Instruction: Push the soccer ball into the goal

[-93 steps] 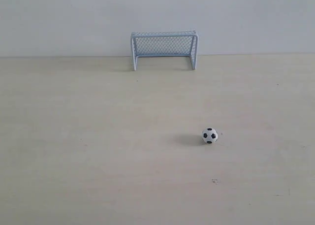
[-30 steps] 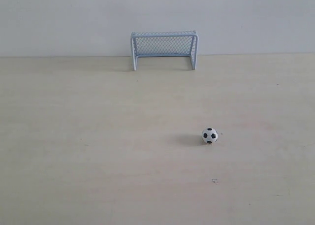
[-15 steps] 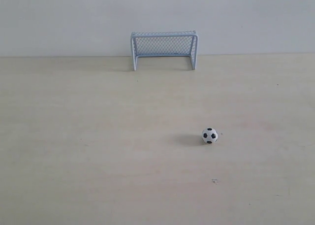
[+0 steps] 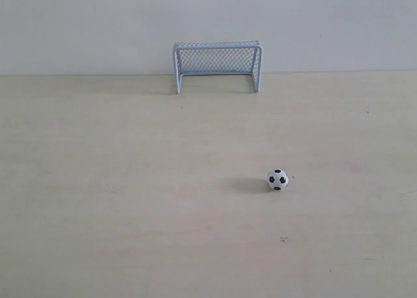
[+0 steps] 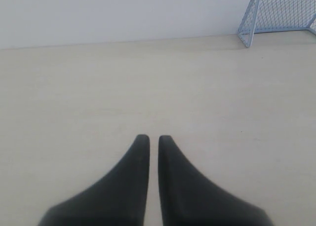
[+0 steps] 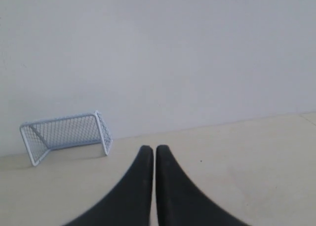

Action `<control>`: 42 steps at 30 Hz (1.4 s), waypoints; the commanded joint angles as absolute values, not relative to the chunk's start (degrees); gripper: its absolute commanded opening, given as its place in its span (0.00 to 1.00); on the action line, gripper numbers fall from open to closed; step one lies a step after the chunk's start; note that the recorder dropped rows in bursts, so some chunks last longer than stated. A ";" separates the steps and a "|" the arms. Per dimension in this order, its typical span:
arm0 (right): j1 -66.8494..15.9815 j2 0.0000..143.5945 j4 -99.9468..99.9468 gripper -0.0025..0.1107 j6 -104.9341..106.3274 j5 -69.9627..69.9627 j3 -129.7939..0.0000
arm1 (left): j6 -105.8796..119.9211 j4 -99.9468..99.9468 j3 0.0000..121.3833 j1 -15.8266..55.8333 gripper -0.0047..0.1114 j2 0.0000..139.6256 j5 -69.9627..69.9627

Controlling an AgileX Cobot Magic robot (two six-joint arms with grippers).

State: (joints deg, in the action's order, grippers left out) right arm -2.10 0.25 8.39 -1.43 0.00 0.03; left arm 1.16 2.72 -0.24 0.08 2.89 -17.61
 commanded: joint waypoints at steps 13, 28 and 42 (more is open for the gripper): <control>-1.80 0.80 13.24 0.02 0.55 -5.56 -9.45 | 0.48 2.34 0.00 0.53 0.09 3.12 -16.92; -1.80 0.68 17.71 0.02 0.55 -10.13 -17.22 | 0.48 2.34 0.00 0.53 0.09 3.12 -16.92; -1.80 0.89 17.61 0.02 21.97 -23.03 -21.40 | 0.48 2.34 0.00 0.53 0.09 3.12 -16.92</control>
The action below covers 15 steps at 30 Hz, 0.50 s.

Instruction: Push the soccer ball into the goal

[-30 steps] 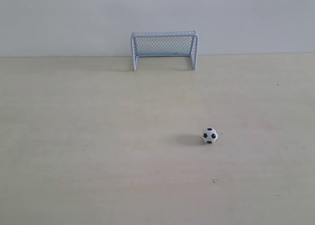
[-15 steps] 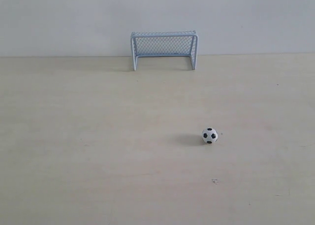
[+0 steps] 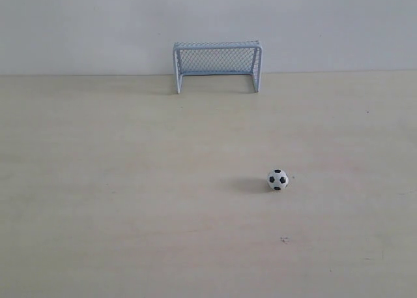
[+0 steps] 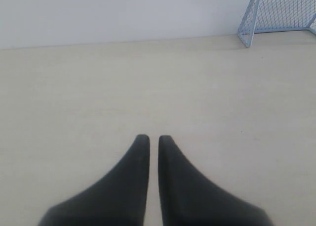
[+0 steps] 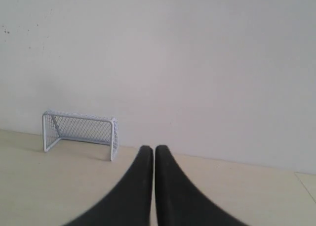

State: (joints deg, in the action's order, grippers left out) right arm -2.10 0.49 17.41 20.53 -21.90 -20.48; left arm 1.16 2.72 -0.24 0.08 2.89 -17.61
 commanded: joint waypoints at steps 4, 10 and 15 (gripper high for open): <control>-1.80 3.60 17.61 0.02 21.97 -26.80 -21.86 | 0.48 2.34 0.00 0.53 0.09 3.12 -16.92; -1.80 10.80 18.63 0.02 21.96 -30.13 -28.26 | 0.48 2.34 0.00 0.53 0.09 3.12 -16.92; -1.80 17.27 18.52 0.02 21.96 -32.21 -32.48 | 0.48 2.34 0.00 0.53 0.09 3.12 -16.92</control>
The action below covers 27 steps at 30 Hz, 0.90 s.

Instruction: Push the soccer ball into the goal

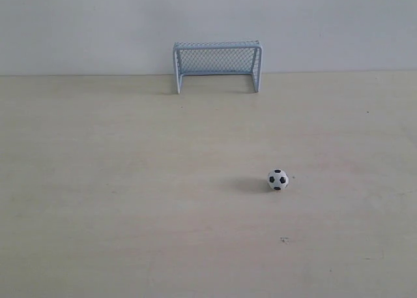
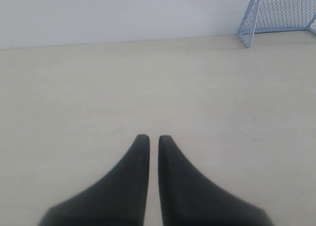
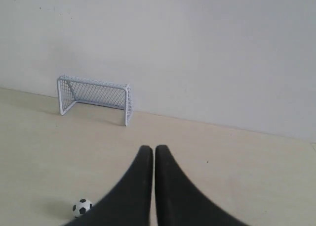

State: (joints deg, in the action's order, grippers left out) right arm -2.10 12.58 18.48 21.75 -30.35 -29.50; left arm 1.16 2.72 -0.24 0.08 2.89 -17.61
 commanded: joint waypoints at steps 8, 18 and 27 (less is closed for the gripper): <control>-1.80 29.76 18.85 0.02 22.21 -36.20 -37.59 | 0.48 2.34 0.00 0.53 0.09 3.12 -16.92; -1.80 41.86 26.99 0.02 32.52 -41.03 -43.00 | 0.48 2.34 0.00 0.53 0.09 3.12 -16.92; -1.80 51.56 27.71 0.02 34.66 -43.27 -46.26 | 0.48 2.34 0.00 0.53 0.09 3.12 -16.92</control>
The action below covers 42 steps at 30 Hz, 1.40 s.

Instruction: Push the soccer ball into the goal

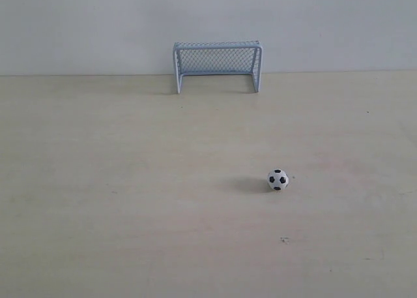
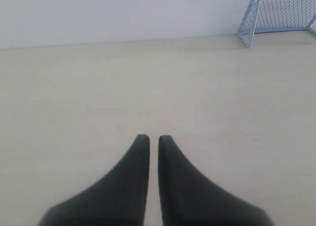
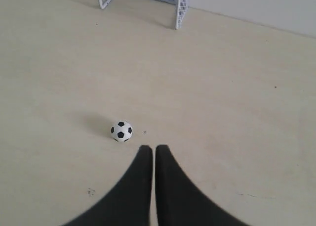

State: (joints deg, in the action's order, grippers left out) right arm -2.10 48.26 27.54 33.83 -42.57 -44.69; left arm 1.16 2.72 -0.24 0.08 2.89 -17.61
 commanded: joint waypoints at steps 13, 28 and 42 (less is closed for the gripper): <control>-10.55 64.02 27.47 0.02 37.86 -41.96 -46.47 | 0.48 2.34 0.00 0.53 0.09 3.12 -16.92; -11.97 78.00 26.57 0.02 37.39 -40.13 -49.90 | 0.48 2.34 0.00 0.53 0.09 3.12 -16.92; -11.97 88.81 23.20 0.02 40.38 -40.22 -51.53 | 0.48 2.34 0.00 0.53 0.09 3.12 -16.92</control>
